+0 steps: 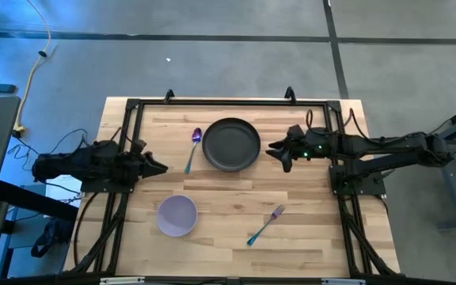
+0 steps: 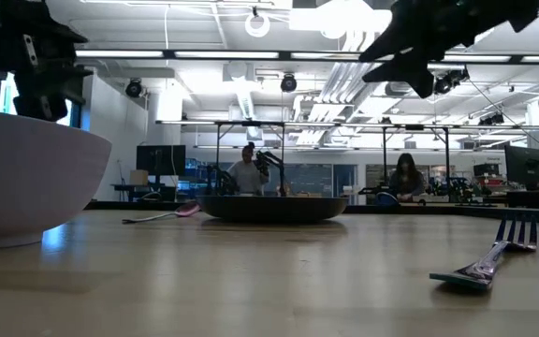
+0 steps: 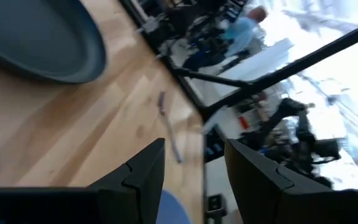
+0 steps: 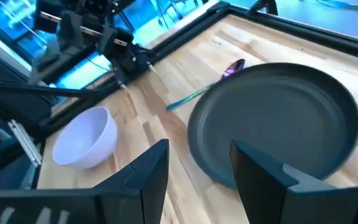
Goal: Set table place
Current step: Move the black plate to the center
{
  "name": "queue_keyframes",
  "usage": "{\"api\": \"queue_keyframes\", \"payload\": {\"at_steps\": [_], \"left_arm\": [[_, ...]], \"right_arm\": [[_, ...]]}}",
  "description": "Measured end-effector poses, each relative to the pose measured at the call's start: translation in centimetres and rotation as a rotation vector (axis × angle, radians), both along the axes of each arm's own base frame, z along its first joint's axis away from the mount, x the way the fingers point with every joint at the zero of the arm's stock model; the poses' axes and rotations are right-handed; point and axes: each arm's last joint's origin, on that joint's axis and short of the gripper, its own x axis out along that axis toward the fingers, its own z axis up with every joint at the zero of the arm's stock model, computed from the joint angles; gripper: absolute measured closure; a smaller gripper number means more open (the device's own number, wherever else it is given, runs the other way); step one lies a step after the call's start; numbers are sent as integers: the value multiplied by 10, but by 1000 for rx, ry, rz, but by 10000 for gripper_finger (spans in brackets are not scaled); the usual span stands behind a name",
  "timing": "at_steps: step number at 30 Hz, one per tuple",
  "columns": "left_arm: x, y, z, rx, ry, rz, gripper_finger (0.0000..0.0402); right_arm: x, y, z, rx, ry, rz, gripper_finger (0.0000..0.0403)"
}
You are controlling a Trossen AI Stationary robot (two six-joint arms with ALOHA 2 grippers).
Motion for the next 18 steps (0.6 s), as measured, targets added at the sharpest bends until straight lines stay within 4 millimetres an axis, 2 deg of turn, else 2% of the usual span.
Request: {"api": "queue_keyframes", "payload": {"at_steps": [6,10,18], "left_arm": [[-7,0,12,25,135,30,245],[0,1,13,20,184,23,245],[9,1,10,9,237,-22,245]], "right_arm": [[-6,8,-16,70,-128,17,240],[-11,13,-18,96,-239,52,240],[-30,17,-14,97,-341,76,240]]}}
